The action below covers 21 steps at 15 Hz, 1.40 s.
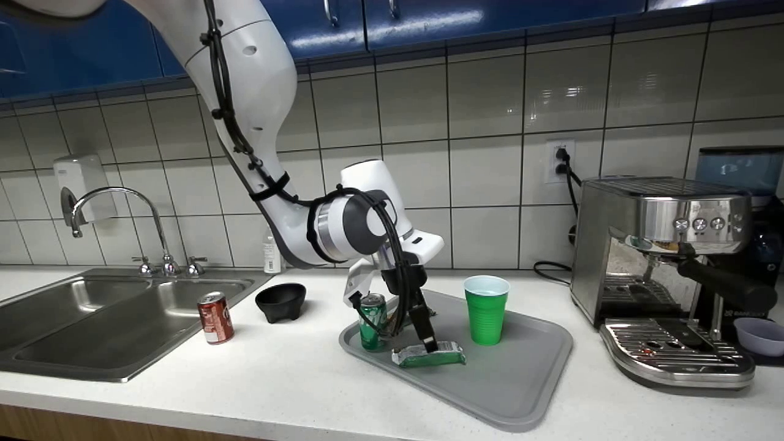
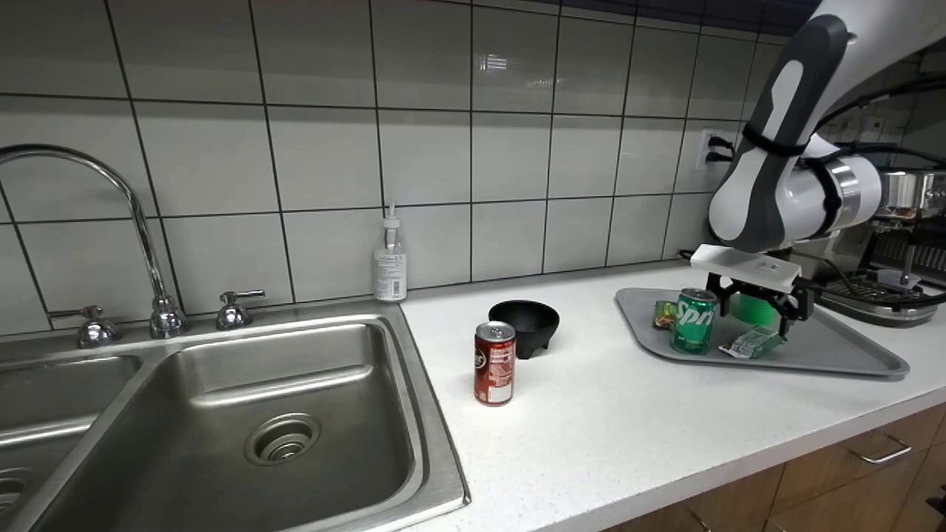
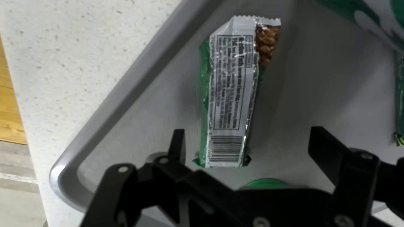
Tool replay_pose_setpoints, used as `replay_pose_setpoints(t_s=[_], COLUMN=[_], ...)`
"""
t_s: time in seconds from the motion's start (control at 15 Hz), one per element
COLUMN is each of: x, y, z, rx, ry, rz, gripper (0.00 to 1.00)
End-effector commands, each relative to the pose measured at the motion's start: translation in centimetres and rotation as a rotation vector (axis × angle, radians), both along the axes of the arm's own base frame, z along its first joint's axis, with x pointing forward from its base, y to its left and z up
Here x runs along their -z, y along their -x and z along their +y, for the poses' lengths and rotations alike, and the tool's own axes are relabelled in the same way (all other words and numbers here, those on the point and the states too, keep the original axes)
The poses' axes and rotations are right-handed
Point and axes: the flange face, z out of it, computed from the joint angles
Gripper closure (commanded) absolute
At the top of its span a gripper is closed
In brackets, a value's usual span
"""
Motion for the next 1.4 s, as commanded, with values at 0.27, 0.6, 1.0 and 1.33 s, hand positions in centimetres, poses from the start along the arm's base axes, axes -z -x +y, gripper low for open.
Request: replay_pose_setpoints(t_s=[0.27,0.6,1.0,1.33], x=[-3.8,-6.0,-8.5,-9.9], y=[0.1,0.0,-0.4,-0.4], z=[1.4,3.3,6.4,9.3], rx=[-0.041,-0.092,-0.198,-0.306], ry=[0.011,0.017,0.027,0.022], rz=[-0.048,-0.078,-0.1,-0.106], gripper=[0.0,0.0,0.0,0.0])
